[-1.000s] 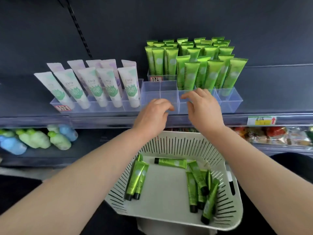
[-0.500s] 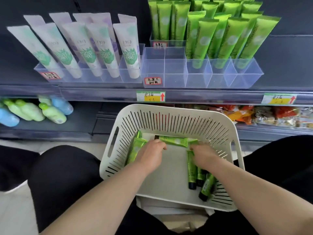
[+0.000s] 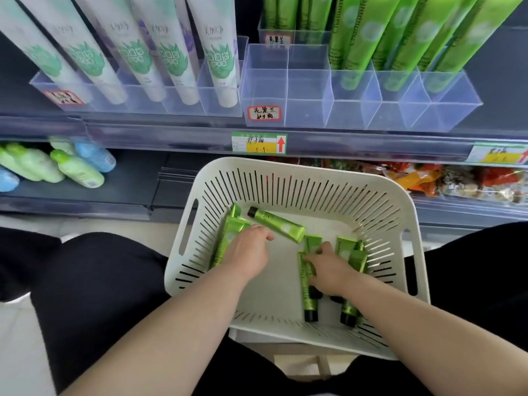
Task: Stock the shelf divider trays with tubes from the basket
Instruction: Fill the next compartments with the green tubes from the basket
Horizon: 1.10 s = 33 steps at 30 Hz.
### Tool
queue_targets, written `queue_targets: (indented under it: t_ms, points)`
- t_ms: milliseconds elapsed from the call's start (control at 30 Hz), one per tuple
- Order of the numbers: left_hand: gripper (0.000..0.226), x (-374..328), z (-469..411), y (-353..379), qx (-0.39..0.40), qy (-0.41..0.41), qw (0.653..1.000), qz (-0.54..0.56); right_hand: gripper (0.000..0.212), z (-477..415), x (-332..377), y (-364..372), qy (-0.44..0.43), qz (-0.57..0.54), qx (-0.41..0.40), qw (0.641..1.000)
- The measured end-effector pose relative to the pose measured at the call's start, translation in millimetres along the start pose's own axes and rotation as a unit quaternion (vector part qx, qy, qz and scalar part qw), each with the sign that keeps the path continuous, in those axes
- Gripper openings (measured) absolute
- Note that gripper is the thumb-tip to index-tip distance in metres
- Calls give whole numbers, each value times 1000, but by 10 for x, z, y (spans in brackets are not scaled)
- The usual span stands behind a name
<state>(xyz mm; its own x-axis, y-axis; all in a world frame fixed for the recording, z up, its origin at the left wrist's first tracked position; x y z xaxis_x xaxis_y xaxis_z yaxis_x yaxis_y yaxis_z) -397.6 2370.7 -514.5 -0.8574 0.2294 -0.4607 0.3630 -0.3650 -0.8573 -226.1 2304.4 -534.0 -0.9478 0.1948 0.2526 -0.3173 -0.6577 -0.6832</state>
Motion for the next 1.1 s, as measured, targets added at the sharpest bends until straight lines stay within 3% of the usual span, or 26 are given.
queue_targets:
  t_ms: [100, 167, 233, 300, 500, 600, 767, 967, 1100]
  points:
    - [27, 11, -4, -14, 11, -5, 1000, 3, 49, -21, 79, -10, -19, 14, -1, 1000]
    - [27, 20, -3, -21, 11, -3, 1000, 5, 34, -62, 102, -104, -12, 24, -50, 998]
    - [28, 26, 10, -18, 11, -3, 1000, 6, 33, -123, 89, -184, 5, 32, -116, 993]
    - [29, 34, 25, -13, 9, -2, 1000, 4, 48, -200, 65, -177, 18, 43, -134, 990]
    - [30, 46, 25, 16, 21, 0, 1000, -4, 96, -363, 77, -36, 42, -44, -54, 997]
    - [30, 42, 28, 34, 33, -4, 999, -5, 101, -367, 66, -102, 53, -14, -57, 997]
    - [29, 15, 26, 41, 36, 0, 999, -8, 91, -228, 51, -167, 57, 30, -125, 990]
    - [25, -17, 14, 54, 46, 10, 999, -11, 44, -82, 40, -454, 43, -64, -115, 990]
    - [24, -146, -99, 37, 49, 11, 999, -15, 37, 108, -90, -835, 17, -75, -171, 982]
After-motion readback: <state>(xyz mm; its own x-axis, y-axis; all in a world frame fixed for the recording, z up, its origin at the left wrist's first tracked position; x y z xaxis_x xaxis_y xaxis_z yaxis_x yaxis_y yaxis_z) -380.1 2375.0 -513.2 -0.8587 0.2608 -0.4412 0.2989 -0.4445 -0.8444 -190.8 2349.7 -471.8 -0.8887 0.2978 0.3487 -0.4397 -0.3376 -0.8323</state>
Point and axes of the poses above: each hand's wrist, its own z-axis away from the middle knuckle, its own y-axis out of the palm, x = y × z, the point moved 3 cm from there along -z, towards the middle knuckle, and after that the axes turned 1 degree about -x, right-handed, at the moved point
